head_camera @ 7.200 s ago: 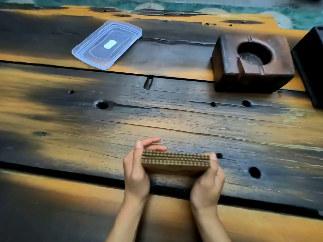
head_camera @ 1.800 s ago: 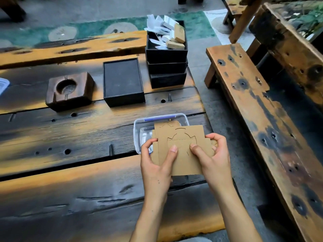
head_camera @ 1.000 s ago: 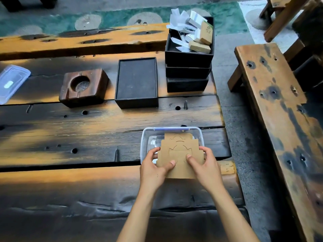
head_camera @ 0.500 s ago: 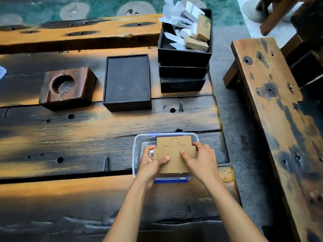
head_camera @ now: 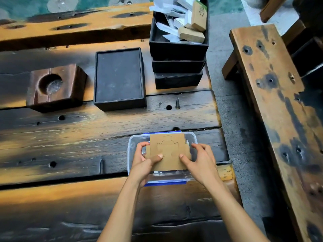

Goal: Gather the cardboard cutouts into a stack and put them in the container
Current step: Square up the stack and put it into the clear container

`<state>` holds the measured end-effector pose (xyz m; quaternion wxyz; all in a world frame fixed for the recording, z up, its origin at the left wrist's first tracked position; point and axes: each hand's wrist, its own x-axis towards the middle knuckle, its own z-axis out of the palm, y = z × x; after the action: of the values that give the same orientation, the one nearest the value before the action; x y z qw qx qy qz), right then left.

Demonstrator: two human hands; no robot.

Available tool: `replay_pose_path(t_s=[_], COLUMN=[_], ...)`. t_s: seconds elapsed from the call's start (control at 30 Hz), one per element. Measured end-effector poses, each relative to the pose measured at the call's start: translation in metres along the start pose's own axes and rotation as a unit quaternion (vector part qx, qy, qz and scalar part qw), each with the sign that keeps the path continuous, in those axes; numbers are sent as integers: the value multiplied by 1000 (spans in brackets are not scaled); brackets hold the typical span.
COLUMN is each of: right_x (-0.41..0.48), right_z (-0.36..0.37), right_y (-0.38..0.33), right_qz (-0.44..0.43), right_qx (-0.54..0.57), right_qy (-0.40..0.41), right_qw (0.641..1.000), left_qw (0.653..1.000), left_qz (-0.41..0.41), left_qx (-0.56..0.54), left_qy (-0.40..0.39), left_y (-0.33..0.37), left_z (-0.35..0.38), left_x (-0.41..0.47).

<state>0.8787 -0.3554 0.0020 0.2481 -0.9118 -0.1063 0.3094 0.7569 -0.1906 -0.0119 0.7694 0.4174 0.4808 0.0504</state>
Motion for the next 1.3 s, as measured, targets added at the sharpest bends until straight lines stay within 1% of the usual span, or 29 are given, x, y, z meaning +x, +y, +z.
replay_pose_path(t_s=[0.17,0.3,0.4,0.5,0.6,0.67,0.73,0.8,0.93,1.03,1.1,1.2,1.3], right_x=[2,2,1,1,1,1,0,-1,1,4,7,11,10], right_z=[-3,-3,-4,-4,-4,-4,-4,-2,-1,0,1,3,1], right_y=[3,4,4,4,3,3,4,7,12,16,16,12,12], right_qz=[-5,-9,-12,-18,-24,-26,-33,-48,-81,-108,-127,-143,-159], right_qx=[1,-2,2,6,9,9,1,-18,-102,-126,-178,-219,-260], right_qy=[-5,-11,-8,1,12,11,2,-6,-33,-44,-46,-52,-59], right_qw=[1000,1000,1000,1000,1000,1000,999,999,991,985,975,964,951], left_qw=[1000,999,999,996,984,962,934,916,900,907,906,907,914], left_qz=[-22,-27,-18,0,33,51,50,42,41,33,33,38,47], left_qx=[-5,-4,2,61,138,231,310,356,392,373,372,368,368], left_qy=[22,21,41,71,106,138,169,180,186,194,200,202,163], left_y=[-10,-18,-23,-32,-38,-41,-43,-39,-32,-34,-35,-35,-37], left_z=[-8,5,19,32,37,39,39,42,44,43,44,45,40], left_x=[-3,1,10,17,19,19,21,21,21,21,21,23,19])
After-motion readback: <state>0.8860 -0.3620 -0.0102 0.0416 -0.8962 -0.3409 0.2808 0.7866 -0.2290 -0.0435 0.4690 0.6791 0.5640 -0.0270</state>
